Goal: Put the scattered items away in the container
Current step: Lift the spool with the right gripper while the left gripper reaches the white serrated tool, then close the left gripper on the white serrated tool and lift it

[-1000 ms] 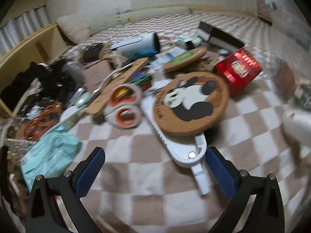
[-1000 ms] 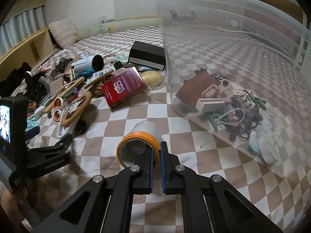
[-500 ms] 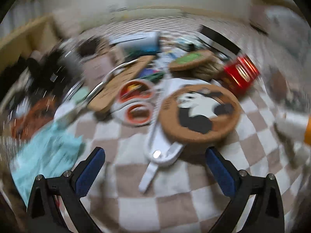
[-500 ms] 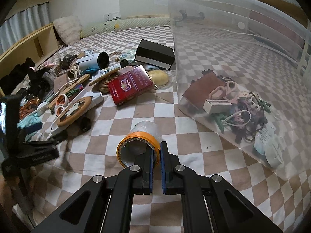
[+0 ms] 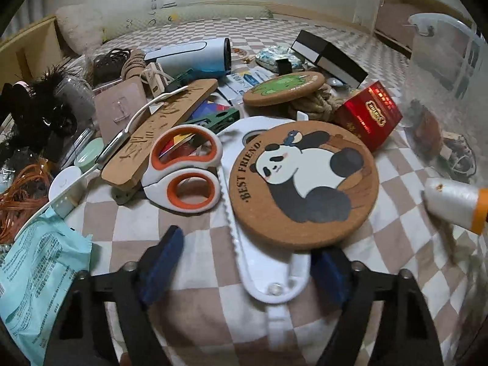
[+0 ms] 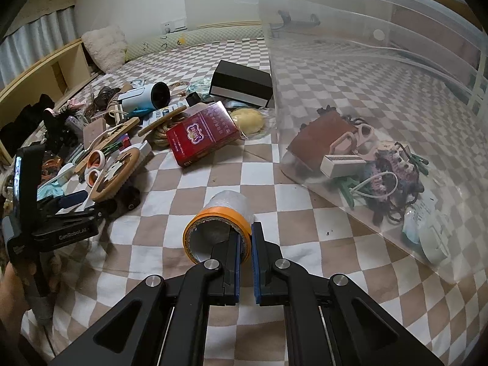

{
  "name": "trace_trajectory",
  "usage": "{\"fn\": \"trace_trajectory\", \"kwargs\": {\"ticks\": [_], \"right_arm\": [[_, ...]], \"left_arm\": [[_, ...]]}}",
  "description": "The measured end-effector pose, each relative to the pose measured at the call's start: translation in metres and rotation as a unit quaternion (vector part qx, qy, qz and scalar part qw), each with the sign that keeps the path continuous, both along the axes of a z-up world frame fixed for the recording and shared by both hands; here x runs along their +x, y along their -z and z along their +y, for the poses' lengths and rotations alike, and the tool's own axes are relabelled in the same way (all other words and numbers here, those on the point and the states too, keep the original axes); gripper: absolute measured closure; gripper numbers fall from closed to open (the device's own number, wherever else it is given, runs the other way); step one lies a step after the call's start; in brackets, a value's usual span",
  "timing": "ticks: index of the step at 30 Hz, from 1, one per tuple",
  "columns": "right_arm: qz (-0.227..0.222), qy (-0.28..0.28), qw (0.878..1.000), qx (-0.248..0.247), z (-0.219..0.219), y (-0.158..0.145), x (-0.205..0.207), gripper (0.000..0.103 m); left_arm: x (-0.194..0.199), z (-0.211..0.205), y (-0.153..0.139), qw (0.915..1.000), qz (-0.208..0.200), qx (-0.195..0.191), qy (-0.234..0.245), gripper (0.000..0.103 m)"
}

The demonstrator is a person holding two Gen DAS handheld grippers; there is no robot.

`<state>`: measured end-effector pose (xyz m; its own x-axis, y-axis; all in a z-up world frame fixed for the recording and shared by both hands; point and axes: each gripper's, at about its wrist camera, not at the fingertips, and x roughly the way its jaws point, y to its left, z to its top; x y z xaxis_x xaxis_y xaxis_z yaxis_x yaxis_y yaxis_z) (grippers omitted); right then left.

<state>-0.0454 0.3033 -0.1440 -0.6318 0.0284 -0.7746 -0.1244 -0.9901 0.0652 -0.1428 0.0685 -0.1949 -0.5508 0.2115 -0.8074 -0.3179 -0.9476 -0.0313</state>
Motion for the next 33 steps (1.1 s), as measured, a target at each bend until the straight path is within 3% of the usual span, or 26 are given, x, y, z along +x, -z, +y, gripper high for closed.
{"fn": "trace_trajectory", "kwargs": {"ticks": [1,2,3,17,24,28,33], "right_arm": [[0.0,0.0,1.0,0.0,0.0,0.0,0.0,0.096],[0.0,-0.001,1.0,0.001,0.0,0.0,0.0,0.096],[0.0,-0.001,1.0,0.002,0.0,0.0,0.0,0.096],[0.004,0.003,1.0,-0.003,0.002,-0.003,0.004,0.096],[0.005,0.001,1.0,-0.002,0.001,-0.004,0.006,0.096],[0.004,0.003,1.0,-0.004,0.002,-0.004,0.005,0.096],[0.0,0.006,1.0,-0.008,0.006,-0.001,0.003,0.096]], "left_arm": [[0.002,0.001,-0.001,1.0,0.001,0.002,0.005,0.044],[0.004,0.002,-0.002,1.0,0.002,0.003,0.007,0.057],[0.007,0.003,-0.004,1.0,0.004,0.0,0.006,0.058],[0.014,-0.001,-0.025,0.9998,0.016,0.007,0.009,0.058],[0.013,-0.003,-0.022,0.9997,0.017,0.02,0.001,0.058],[0.013,0.003,-0.025,0.9991,0.037,0.017,0.008,0.057],[0.01,0.008,-0.016,0.9995,0.03,0.0,0.012,0.053]]}}
